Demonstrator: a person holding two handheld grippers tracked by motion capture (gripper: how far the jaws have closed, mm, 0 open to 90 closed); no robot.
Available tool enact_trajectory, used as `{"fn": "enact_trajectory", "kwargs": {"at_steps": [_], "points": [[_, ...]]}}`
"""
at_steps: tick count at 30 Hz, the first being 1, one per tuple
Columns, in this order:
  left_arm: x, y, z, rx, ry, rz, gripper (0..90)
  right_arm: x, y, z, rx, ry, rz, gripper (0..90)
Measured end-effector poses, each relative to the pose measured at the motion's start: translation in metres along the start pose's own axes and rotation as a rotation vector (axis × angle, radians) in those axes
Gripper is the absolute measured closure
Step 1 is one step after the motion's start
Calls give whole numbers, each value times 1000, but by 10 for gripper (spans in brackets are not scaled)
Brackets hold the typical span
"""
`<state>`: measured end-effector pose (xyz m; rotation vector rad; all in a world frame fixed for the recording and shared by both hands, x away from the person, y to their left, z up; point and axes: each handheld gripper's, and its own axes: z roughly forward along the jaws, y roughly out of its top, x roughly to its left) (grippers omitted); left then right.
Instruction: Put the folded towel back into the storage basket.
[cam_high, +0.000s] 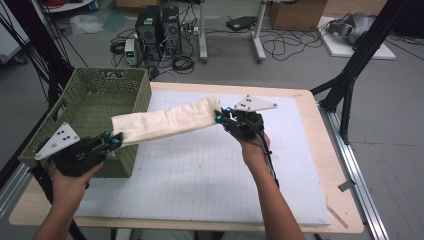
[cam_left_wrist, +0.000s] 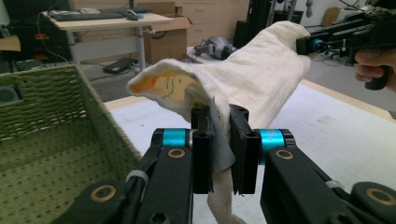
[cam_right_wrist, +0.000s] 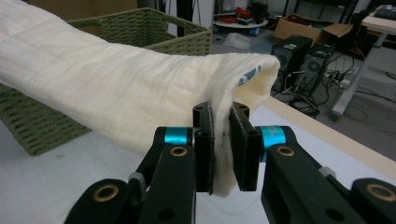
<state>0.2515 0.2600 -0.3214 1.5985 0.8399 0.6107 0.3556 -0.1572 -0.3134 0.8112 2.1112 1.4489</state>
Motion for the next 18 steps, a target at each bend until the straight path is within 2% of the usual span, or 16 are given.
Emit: {"fn": "enact_trajectory", "kwargs": {"at_steps": [10,18], "points": [[20,1,-23,-11,60,-5,805,10,34,42,1,37,-35,812],[36,-2,-44,-25,111,-20,805,25,57,77,4,68,-59,812]]}}
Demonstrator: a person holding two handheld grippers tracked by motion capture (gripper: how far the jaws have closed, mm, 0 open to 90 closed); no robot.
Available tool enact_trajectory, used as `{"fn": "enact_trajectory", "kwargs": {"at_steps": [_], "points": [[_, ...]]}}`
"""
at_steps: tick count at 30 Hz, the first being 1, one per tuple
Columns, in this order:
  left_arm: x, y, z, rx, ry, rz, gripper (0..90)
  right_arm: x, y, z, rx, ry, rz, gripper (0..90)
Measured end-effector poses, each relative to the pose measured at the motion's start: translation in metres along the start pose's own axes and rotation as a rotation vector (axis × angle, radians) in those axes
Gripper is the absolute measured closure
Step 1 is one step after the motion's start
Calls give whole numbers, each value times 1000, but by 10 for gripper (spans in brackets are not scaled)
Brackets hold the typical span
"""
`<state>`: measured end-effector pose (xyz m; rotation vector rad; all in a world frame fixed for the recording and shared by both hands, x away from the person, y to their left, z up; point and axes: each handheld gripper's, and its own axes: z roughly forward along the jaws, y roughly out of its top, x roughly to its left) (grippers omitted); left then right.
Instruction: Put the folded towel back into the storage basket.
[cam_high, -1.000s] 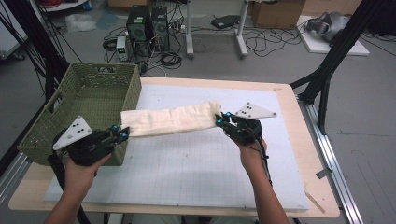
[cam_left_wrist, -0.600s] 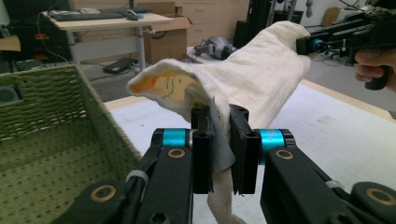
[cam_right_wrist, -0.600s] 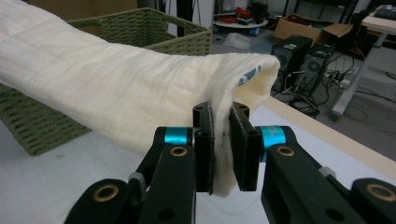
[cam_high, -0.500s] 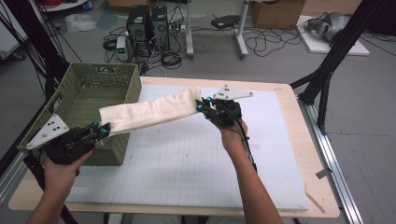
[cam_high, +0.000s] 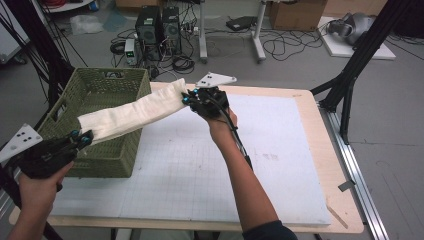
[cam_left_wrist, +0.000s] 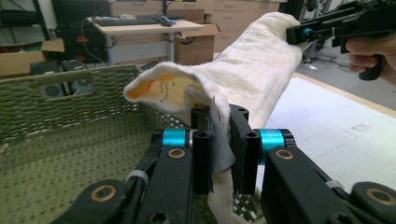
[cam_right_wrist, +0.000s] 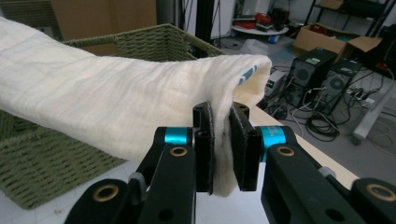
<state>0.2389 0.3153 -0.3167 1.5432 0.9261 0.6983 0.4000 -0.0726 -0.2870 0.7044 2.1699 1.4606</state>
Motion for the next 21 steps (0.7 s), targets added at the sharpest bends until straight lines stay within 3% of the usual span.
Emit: {"fn": "enact_trajectory", "kwargs": {"at_steps": [8,21], "points": [[17,0,-17,-6,50,-5,805,13,20,32,7,27,-29,812],[39,-6,-29,4,117,-21,805,36,49,85,27,67,-72,812]]}}
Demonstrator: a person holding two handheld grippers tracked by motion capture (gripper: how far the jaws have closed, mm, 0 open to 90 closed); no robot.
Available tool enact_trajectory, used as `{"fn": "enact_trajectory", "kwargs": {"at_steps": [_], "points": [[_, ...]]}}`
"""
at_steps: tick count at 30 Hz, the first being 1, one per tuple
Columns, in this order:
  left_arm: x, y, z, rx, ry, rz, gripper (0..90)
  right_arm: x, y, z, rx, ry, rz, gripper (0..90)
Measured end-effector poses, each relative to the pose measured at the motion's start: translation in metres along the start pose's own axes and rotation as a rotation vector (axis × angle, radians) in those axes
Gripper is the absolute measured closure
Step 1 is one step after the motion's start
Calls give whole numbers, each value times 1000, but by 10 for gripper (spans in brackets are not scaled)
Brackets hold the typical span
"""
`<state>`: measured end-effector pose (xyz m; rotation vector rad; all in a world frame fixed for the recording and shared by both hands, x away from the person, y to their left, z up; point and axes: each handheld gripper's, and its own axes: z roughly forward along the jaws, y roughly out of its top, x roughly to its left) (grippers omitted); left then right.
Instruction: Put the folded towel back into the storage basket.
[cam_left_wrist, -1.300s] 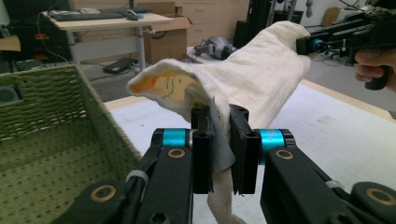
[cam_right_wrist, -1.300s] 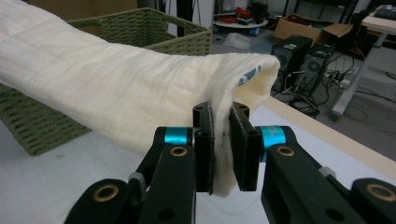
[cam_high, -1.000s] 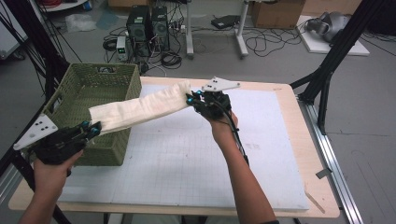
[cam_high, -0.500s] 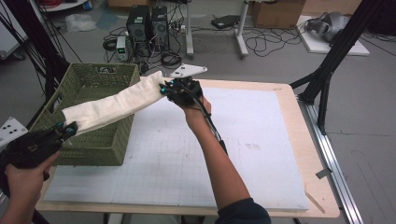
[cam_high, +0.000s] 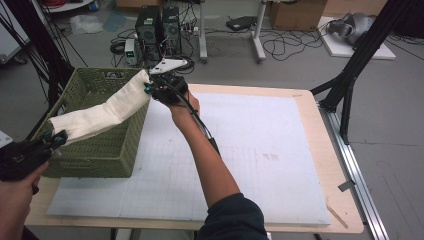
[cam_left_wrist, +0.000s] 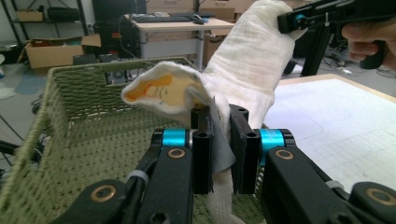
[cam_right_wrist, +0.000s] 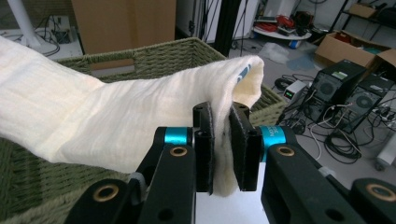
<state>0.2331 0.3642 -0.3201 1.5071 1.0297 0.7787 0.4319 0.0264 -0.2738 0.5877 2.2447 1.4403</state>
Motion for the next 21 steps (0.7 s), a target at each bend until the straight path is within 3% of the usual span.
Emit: {"fn": "enact_trajectory", "kwargs": {"at_steps": [9,21], "points": [[20,-3,-9,7,55,-5,805,7,11,35,18,12,-8,812],[31,-7,-17,8,93,3,805,8,21,69,41,-13,3,812]]}}
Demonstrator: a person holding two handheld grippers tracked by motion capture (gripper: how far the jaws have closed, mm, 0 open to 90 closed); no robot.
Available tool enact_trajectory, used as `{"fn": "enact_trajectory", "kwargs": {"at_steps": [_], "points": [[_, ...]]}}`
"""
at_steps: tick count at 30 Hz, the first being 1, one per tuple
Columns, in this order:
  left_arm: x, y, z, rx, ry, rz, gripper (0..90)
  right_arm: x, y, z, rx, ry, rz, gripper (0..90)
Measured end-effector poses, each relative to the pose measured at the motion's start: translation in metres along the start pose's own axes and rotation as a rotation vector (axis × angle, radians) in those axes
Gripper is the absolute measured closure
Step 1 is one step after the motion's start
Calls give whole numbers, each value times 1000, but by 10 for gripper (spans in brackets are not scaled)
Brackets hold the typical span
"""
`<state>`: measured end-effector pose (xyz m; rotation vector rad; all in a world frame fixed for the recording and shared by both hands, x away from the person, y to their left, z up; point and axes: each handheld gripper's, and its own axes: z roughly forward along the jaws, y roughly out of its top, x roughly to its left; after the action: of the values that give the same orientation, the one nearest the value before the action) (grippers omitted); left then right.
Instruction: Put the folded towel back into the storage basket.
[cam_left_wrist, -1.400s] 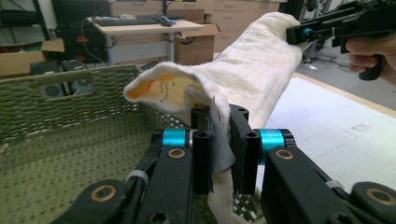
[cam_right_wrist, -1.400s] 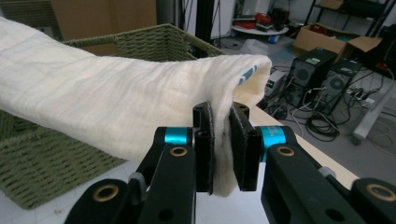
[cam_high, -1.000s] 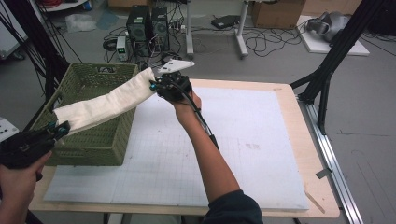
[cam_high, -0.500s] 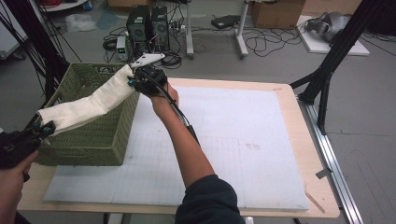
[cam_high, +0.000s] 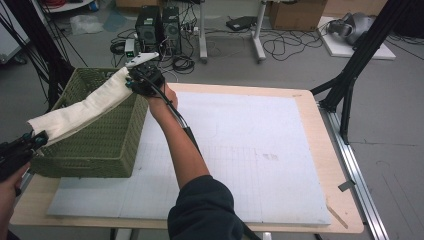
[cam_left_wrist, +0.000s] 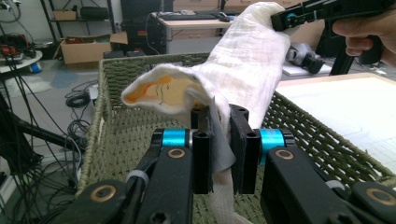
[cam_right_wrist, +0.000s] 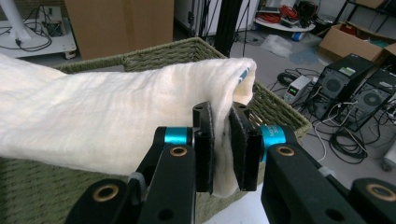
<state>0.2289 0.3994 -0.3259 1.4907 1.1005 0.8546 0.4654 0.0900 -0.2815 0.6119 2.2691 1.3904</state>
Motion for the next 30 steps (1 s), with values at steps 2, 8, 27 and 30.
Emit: {"fn": "enact_trajectory", "kwargs": {"at_steps": [2,8,27,30], "points": [[1,0,-1,0,8,5,805,1,2,4,-2,-2,-3,812],[6,-2,-3,0,25,6,805,6,5,15,-2,-12,0,812],[24,-9,-4,45,84,22,523,18,-2,44,58,-52,-10,599],[24,-4,-10,10,88,18,460,15,0,38,41,-55,1,549]]}}
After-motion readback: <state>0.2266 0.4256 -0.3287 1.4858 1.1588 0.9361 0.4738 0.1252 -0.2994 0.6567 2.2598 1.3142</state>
